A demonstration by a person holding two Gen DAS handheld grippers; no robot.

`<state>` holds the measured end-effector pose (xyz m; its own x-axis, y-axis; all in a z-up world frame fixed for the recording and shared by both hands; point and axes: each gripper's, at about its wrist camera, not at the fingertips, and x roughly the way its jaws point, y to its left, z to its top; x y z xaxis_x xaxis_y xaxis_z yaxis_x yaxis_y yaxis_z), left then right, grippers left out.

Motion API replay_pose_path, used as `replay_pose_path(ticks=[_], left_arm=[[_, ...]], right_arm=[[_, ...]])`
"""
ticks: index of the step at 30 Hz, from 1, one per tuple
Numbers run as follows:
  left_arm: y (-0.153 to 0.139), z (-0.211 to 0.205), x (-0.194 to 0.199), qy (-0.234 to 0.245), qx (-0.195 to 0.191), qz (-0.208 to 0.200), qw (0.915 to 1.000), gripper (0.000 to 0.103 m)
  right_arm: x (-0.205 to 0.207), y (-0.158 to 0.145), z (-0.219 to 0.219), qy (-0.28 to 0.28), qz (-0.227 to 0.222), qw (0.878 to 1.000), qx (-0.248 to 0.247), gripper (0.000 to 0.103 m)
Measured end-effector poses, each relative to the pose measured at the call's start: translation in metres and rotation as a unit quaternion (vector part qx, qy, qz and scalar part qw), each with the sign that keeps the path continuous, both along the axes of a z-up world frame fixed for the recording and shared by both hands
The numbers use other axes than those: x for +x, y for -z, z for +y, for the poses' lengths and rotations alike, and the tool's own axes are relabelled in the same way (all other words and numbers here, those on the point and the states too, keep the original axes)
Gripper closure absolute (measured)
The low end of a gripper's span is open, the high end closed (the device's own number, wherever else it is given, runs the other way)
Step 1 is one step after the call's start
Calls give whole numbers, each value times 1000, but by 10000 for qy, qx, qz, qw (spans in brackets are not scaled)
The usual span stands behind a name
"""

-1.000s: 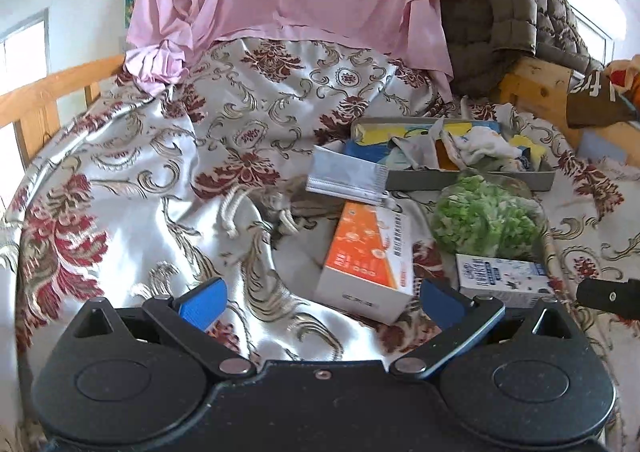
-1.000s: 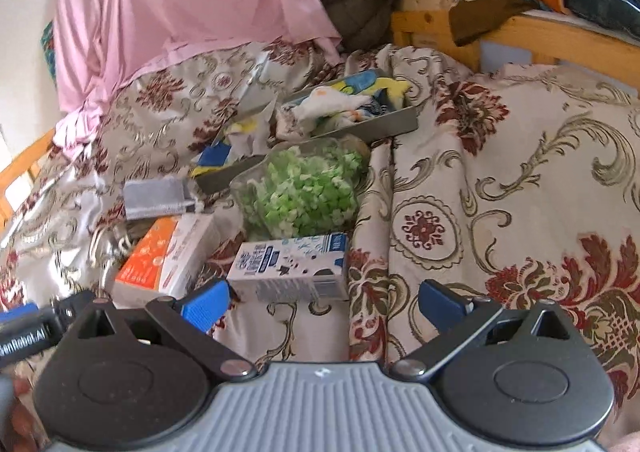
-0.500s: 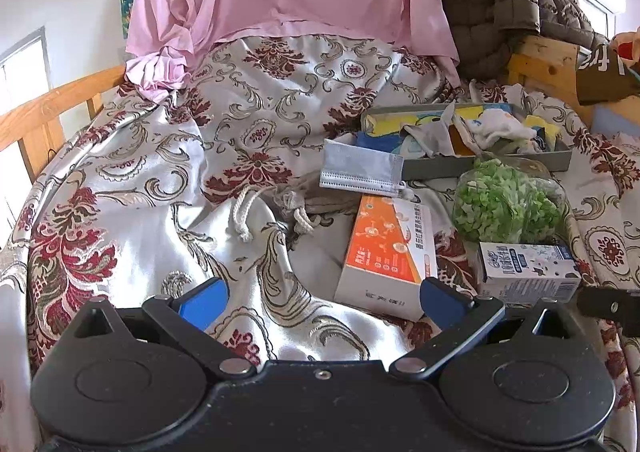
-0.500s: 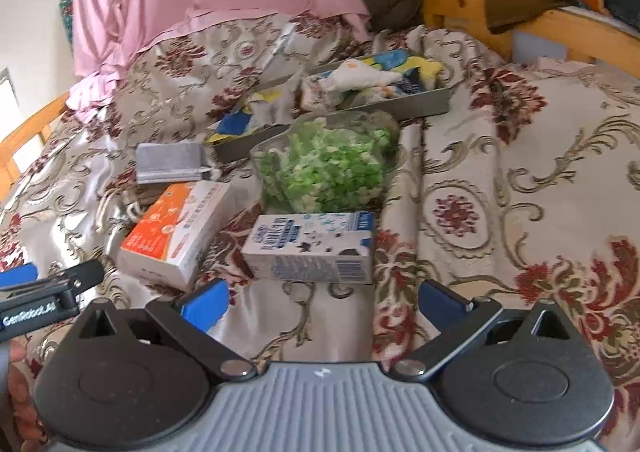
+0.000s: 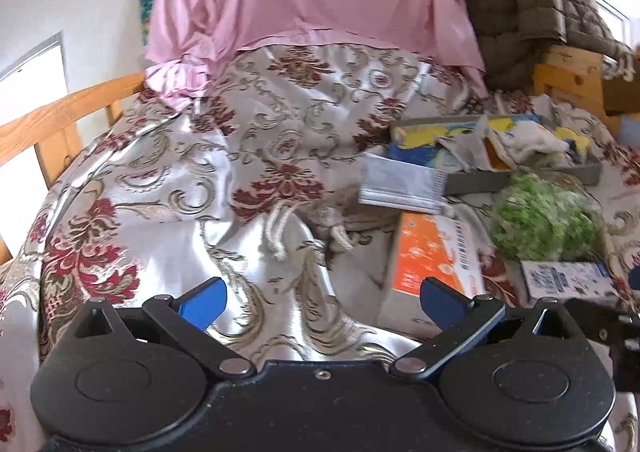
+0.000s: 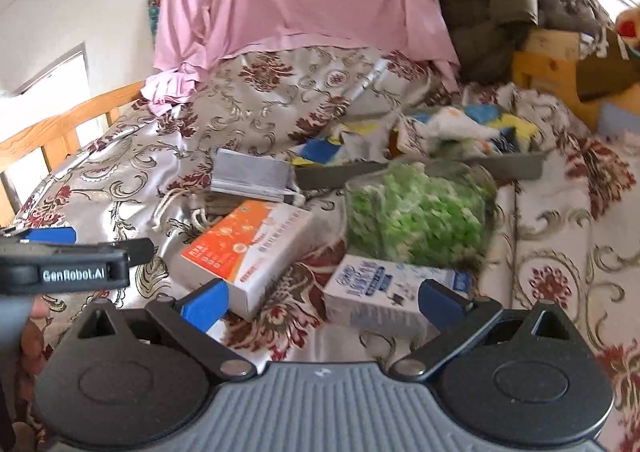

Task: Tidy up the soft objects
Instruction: 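Lower the left tool toward the beige drawstring pouch while the right tool reaches the grey face mask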

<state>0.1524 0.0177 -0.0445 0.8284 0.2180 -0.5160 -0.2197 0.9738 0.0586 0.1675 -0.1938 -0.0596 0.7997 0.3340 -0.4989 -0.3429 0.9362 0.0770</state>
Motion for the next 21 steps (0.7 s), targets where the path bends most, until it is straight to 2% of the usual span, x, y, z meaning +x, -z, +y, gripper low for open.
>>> replay_pose_path(ticks=[5,8,16,21], left_arm=[[-2,13,-1,-295,21,-91,9995,1],[-5,17,-1,-400,-13,-81,9992,1],[-5,20,-3,-645,237,-52,9976,1],[2,27,-2,-744,151,-68,9971,1]], right_arm=[[-3,0,3,157,-317,9993,-147,0],[-2,1,3,129,-339,9992,-152,0],[12,3,11,-180,-503,9982,290,0],[33,-3,20,-490,-473,9960,580,0]])
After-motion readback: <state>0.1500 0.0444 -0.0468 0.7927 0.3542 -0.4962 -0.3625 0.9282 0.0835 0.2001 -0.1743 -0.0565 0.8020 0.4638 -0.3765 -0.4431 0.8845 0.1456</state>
